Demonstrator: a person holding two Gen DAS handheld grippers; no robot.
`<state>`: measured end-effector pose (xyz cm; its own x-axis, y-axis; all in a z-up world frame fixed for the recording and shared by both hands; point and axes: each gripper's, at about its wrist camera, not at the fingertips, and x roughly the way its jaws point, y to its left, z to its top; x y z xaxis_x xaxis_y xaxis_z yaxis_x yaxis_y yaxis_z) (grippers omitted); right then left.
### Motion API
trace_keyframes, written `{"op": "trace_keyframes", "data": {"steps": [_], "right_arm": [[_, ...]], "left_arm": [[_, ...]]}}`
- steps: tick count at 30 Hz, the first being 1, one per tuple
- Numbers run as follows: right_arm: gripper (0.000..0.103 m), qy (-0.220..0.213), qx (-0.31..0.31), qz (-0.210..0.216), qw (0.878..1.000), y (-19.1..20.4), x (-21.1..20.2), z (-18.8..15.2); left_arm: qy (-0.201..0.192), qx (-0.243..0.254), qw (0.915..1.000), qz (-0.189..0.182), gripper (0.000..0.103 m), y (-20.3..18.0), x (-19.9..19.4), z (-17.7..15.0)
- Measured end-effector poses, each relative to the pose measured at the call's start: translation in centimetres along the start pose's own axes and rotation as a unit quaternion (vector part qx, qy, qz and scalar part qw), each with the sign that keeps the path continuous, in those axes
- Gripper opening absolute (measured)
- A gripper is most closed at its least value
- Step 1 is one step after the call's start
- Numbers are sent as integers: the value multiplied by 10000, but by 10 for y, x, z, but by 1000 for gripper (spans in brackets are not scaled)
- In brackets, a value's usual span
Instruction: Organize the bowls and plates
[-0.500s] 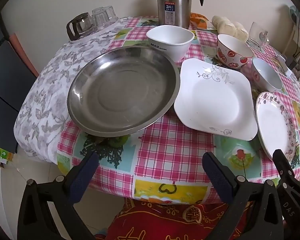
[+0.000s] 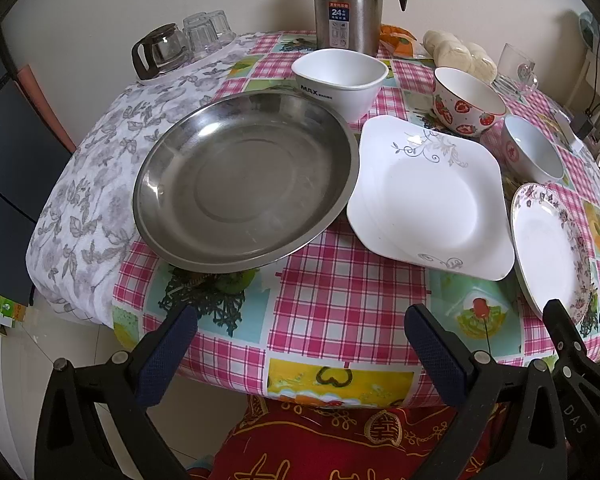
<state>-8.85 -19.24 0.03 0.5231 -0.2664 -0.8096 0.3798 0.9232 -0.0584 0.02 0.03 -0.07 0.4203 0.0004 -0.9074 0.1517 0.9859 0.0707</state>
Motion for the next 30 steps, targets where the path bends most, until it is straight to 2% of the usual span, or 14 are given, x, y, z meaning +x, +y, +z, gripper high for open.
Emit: {"op": "trace_keyframes", "data": {"steps": [30], "right_arm": [[103, 55, -43, 0, 10000, 1, 3, -1]], "left_arm": [[-1, -23, 10000, -26, 103, -3, 0, -1]]}}
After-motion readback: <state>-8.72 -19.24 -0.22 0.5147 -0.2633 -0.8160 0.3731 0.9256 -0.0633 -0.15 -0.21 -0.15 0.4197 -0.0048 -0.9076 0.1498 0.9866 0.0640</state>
